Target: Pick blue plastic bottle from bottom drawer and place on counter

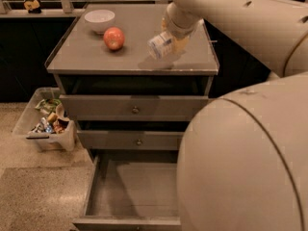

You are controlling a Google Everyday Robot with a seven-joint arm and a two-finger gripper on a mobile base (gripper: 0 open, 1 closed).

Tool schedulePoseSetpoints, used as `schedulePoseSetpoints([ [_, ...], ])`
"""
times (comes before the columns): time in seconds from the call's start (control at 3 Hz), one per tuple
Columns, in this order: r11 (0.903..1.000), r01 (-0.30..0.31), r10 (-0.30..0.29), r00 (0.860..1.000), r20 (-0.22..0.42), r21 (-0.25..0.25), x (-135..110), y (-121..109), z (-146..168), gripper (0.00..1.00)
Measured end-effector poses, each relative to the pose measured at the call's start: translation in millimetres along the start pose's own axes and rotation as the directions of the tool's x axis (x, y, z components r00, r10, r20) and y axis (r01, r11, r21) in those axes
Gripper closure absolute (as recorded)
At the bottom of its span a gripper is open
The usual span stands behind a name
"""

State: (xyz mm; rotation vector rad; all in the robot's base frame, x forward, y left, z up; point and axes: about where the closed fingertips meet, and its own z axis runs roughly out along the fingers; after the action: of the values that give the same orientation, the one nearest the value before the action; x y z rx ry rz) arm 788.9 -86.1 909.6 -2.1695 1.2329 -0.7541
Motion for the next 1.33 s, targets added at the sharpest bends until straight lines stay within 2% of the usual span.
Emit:
schedulePoseSetpoints([
  [0.33,0.9835,0.131,-0.122,0.99,-0.075,0.125,-5,-95,-61,1.0],
  [0.67,0.9633,0.15,-0.13,0.986,-0.101,0.223,-6,-147,-101,1.0],
  [1.0,0.963,0.149,-0.129,0.986,-0.102,0.224,-5,-147,-102,1.0],
  [1.33,0.9705,0.127,-0.111,0.99,-0.088,0.205,13,-137,-91,1.0],
])
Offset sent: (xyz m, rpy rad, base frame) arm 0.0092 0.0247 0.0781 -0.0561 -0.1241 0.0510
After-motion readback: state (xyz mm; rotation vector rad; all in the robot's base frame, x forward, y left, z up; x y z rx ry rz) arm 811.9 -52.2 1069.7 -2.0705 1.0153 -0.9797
